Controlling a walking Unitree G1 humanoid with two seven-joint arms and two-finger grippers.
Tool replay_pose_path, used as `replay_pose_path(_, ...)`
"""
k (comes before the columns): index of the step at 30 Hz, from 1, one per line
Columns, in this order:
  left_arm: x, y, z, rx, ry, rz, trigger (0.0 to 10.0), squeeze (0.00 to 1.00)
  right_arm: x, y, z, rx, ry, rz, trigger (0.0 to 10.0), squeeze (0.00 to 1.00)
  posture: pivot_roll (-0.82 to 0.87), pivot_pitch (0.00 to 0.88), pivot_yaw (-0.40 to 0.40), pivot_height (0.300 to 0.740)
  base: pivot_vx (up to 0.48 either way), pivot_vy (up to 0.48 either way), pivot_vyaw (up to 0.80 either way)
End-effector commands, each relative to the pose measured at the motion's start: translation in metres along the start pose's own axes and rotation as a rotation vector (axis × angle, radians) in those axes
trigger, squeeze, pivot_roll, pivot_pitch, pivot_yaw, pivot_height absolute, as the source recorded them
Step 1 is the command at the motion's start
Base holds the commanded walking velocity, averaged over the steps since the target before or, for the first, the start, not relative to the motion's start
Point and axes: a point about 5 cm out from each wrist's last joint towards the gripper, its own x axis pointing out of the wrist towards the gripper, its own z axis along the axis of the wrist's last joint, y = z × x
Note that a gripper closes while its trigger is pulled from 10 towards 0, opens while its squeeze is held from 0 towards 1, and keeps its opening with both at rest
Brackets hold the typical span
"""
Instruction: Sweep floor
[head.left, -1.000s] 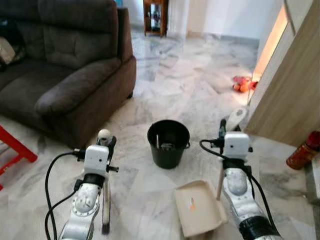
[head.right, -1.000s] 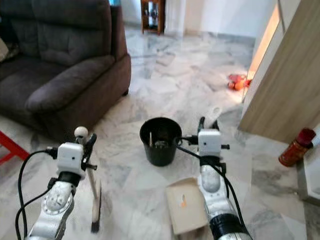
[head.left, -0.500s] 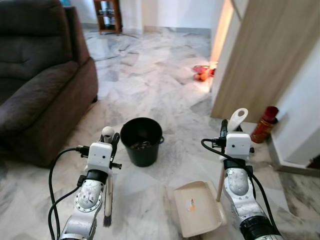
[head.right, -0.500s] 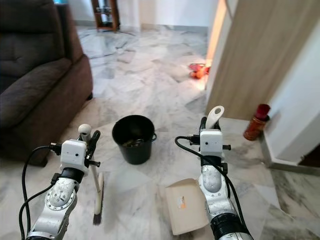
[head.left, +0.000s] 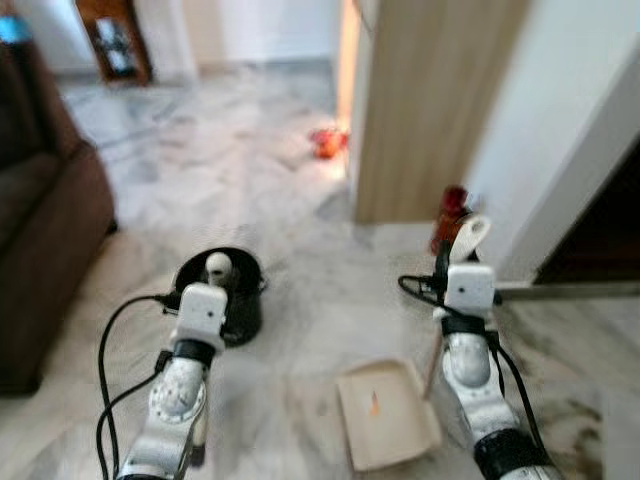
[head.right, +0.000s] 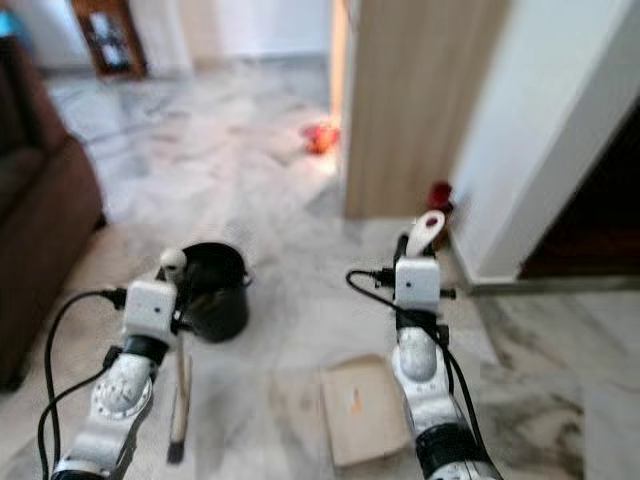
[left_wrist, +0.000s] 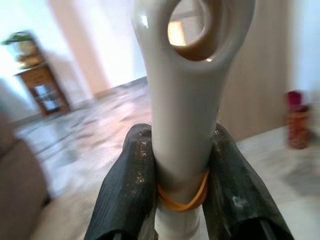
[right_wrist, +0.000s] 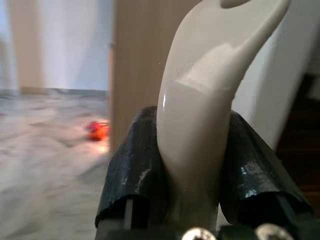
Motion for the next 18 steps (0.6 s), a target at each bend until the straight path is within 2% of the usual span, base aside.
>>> replay_pose_path(1, 0.0031, 0.0046, 0.0051, 0.034, -0.03, 0.01, 10.0, 0.0, 0.0024, 0.0029, 0.004, 0.004, -0.017, 0.004, 10.0, 0.0, 0.09, 0.008, 0.017, 0.74, 0.0, -0.364, -0.8)
replay_pose_path(3, 0.0032, 0.004, 0.005, 0.033, -0.031, 0.014, 10.0, 0.0, 0.0026, 0.0019, 0.0038, 0.002, -0.016, 0.002, 10.0, 0.0, 0.09, 0.01, 0.016, 0.74, 0.0, -0.373, -0.8)
replay_pose_path(18, 0.0017, 0.004, 0.0047, 0.021, -0.031, 0.032, 10.0, 0.0, 0.0026, -0.0001, 0.0034, -0.008, -0.016, 0.006, 10.0, 0.0, 0.09, 0.017, 0.009, 0.74, 0.0, 0.0, -0.8)
